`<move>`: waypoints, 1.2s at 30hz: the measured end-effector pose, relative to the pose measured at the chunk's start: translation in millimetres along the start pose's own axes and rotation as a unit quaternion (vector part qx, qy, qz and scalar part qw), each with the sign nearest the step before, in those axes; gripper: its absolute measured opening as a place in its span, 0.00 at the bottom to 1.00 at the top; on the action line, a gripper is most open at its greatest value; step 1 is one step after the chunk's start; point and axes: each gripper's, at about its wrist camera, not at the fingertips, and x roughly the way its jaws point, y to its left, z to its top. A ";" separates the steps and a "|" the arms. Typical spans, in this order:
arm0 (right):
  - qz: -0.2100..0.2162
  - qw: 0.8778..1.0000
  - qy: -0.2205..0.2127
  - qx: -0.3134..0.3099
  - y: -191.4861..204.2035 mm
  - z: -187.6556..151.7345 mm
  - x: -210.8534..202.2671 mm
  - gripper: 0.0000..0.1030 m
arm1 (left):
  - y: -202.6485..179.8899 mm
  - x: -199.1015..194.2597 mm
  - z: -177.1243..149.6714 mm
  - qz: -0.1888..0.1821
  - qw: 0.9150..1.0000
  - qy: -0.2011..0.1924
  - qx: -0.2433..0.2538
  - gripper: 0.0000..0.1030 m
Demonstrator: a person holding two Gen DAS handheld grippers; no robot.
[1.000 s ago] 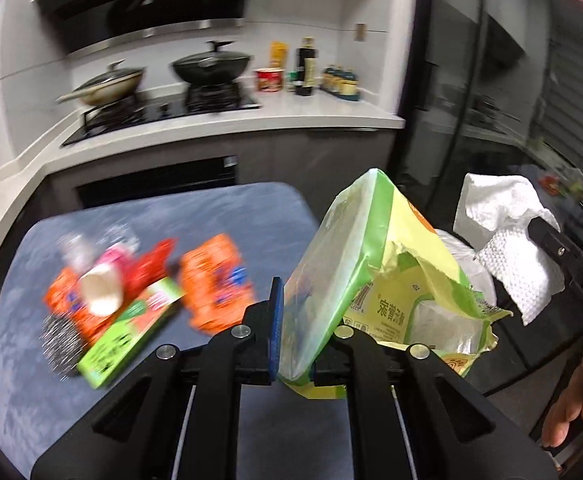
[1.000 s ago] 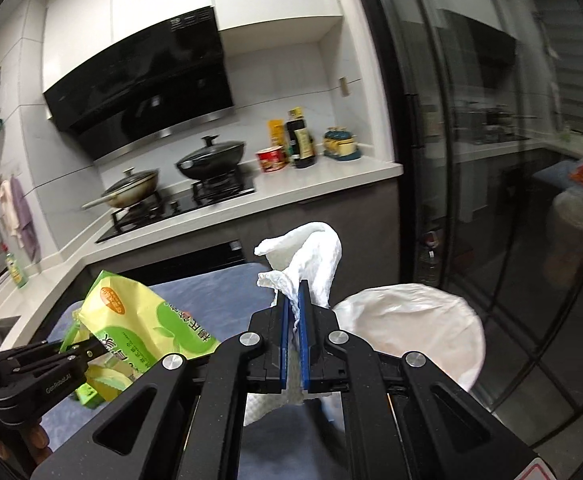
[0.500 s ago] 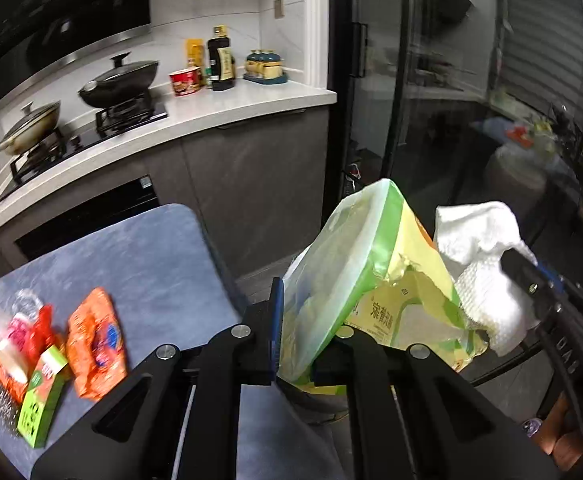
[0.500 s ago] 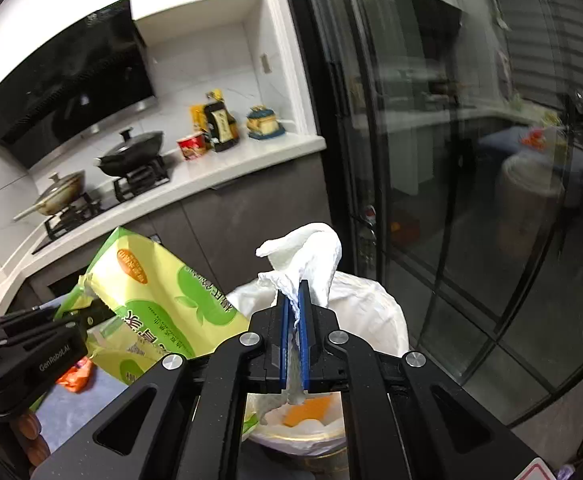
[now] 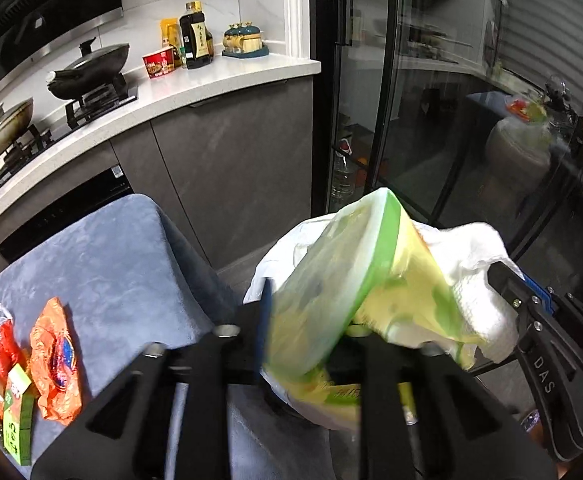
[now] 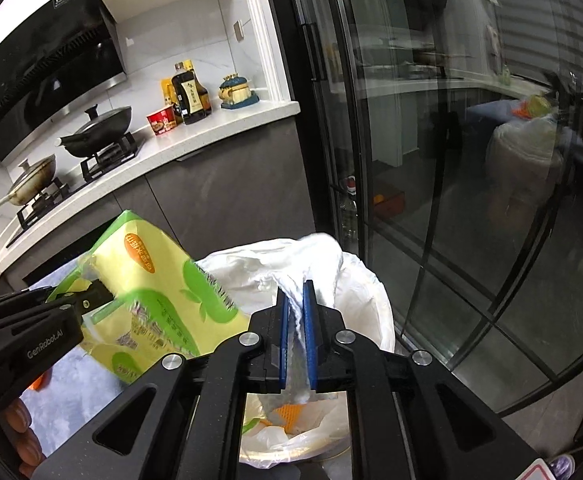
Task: Collect trash
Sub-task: 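Carry both items over the bin and release them inside, then grasp the steel scrubber with the left tool while the right tool grasps the orange wrapper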
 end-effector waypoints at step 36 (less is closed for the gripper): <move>0.164 0.981 -0.020 -0.102 178.6 -23.9 -104.4 0.48 | 202.8 -145.8 -85.3 0.122 0.975 -0.062 -0.173 0.89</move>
